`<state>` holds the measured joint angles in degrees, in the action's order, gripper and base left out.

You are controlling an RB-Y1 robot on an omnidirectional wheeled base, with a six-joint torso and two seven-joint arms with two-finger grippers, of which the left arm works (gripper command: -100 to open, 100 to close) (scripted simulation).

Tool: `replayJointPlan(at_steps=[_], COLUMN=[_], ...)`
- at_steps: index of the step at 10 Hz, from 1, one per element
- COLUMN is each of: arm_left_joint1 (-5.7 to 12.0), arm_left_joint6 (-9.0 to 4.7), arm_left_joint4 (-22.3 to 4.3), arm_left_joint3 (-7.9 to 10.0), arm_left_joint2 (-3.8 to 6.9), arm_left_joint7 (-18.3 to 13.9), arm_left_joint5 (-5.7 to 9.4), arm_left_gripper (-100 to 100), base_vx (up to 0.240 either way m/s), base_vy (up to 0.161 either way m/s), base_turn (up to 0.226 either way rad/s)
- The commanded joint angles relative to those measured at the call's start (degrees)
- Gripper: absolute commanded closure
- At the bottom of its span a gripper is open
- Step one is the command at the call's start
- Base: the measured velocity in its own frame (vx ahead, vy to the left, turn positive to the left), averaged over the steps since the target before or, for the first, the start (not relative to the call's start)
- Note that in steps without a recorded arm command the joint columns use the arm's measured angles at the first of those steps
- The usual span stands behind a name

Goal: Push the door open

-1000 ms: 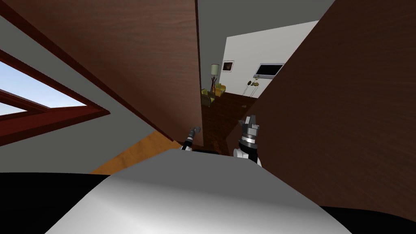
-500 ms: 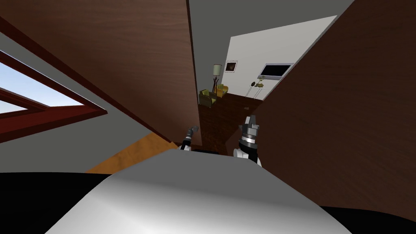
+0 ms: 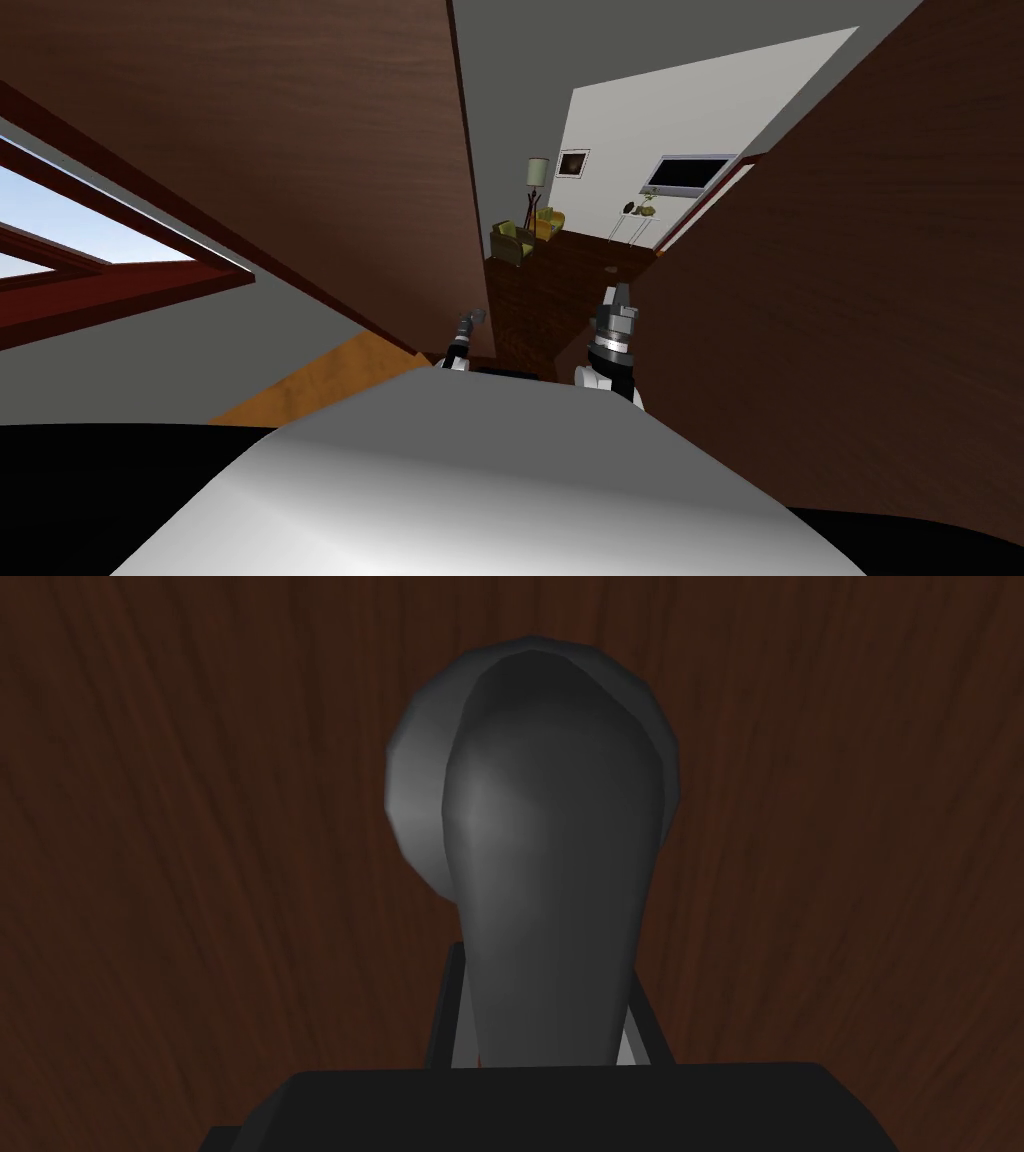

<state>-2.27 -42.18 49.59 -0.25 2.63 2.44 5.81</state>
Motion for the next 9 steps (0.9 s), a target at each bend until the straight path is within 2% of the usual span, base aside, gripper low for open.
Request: replayJointPlan(at_steps=[1,5,9], arm_left_joint1=[0.14,0.22,0.3], arm_left_joint6=[-0.14,-0.26,-0.37], arm_left_joint4=[0.14,0.17,0.21], arm_left_joint3=[0.82,2.85,4.9], arm_left_joint2=[0.56,1.43,1.65], arm_left_joint7=[0.5,1.74,2.99], arm_left_joint5=[0.32,1.19,2.08], arm_left_gripper=[100,100,100], base_vx=[0.181,0.206,0.187], base_vy=[-0.022,-0.013,-0.017], base_turn=[0.037,0.058,0.059])
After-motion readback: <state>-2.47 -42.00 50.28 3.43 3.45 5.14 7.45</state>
